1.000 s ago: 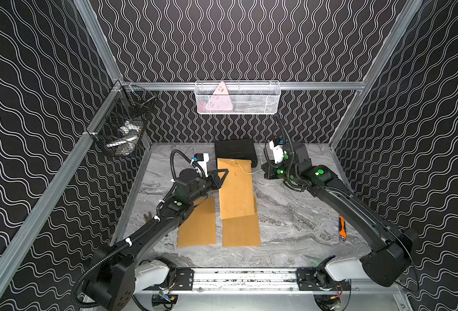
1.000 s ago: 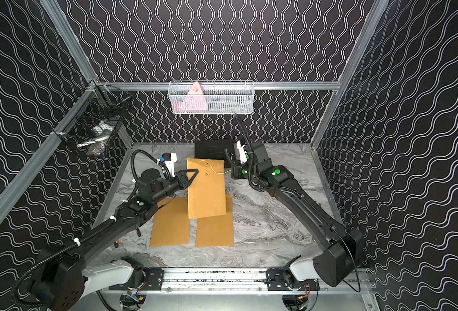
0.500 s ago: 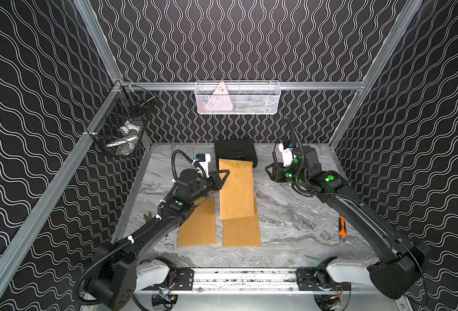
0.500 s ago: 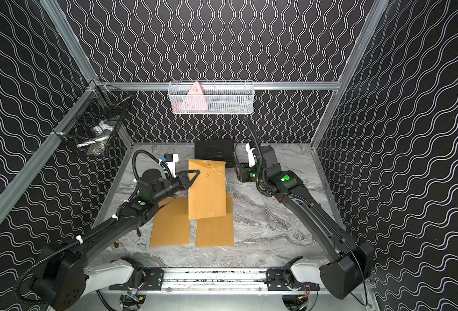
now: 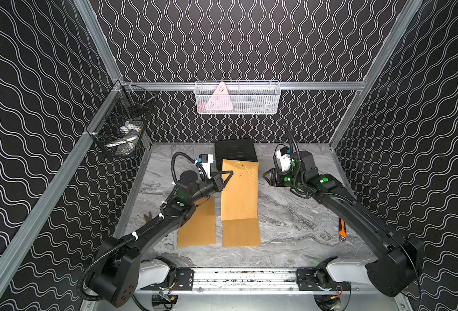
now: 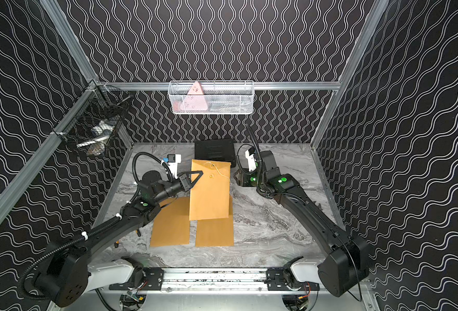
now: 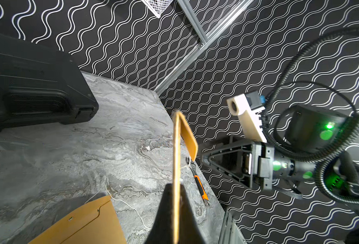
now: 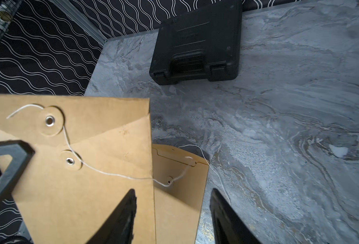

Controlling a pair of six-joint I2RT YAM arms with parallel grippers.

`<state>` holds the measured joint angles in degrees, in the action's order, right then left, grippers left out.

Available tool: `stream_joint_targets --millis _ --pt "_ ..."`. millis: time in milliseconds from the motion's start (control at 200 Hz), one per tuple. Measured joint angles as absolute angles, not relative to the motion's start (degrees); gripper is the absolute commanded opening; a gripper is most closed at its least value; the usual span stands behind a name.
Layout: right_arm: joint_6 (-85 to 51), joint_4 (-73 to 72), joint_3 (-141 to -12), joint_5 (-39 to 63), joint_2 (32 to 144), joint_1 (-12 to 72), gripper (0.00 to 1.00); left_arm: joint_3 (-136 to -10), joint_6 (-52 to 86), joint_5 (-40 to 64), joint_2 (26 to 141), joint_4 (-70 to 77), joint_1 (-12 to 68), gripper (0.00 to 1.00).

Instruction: Open the file bag

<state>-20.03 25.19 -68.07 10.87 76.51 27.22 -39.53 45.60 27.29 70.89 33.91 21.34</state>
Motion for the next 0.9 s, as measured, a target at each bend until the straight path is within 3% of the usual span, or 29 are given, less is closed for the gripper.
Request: stream_joint_targets --millis 901 --pt "-24.3 14.8 -66.3 17.2 79.8 26.9 0.6 -37.9 48.0 28.7 69.5 36.8 22.9 0.0"
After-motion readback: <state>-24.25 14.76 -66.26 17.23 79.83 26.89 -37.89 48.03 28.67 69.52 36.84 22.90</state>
